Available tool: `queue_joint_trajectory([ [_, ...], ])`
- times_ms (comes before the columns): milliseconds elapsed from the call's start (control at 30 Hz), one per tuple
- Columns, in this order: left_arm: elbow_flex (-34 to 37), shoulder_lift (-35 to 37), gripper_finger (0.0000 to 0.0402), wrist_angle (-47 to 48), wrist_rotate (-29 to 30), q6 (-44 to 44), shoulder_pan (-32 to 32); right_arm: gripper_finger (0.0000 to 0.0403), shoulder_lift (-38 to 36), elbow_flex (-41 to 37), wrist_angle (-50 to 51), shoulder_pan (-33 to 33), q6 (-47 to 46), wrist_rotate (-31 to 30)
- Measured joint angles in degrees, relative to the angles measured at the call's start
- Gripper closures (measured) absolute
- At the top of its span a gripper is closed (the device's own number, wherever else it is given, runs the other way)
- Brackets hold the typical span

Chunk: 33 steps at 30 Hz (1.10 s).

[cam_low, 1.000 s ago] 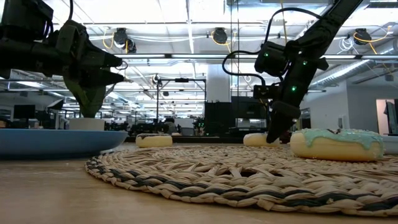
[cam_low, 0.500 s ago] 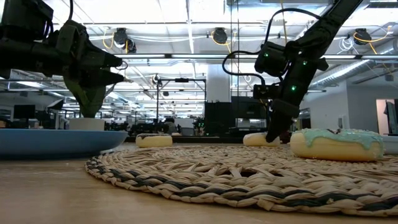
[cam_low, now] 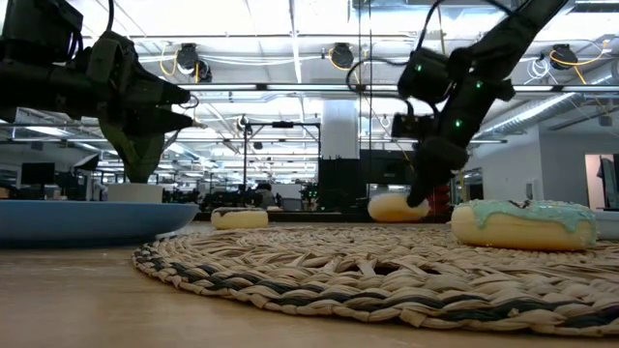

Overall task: Pick & Place donuts
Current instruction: Put the large white donut on the blue plate

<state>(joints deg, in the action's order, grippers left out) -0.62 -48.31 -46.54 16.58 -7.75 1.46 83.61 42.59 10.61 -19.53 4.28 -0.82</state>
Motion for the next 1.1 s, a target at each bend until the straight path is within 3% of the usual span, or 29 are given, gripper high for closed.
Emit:
queue_joint_trajectory([
  [500, 0.0, 0.0, 0.0005, 0.0, 0.0, 0.0, 0.01, 0.0201, -13.78, 0.0, -6.65, 12.02, -0.58, -0.33],
  [700, 0.0, 0.0, 0.0005, -0.05, 0.0, 0.03, 0.01, 0.0201, -14.09, 0.0, -12.58, 17.84, 0.98, -0.35],
  [967, 0.0, 0.02, 0.0005, -1.33, 0.42, 7.21, -0.48, 0.0202, -13.15, 0.03, -14.52, 23.0, 1.15, -0.51],
  [1100, 0.0, 0.0, 0.0005, -1.59, -2.46, 2.69, -0.42, 0.0202, -11.68, -1.16, -19.5, 24.52, 2.21, -0.61],
])
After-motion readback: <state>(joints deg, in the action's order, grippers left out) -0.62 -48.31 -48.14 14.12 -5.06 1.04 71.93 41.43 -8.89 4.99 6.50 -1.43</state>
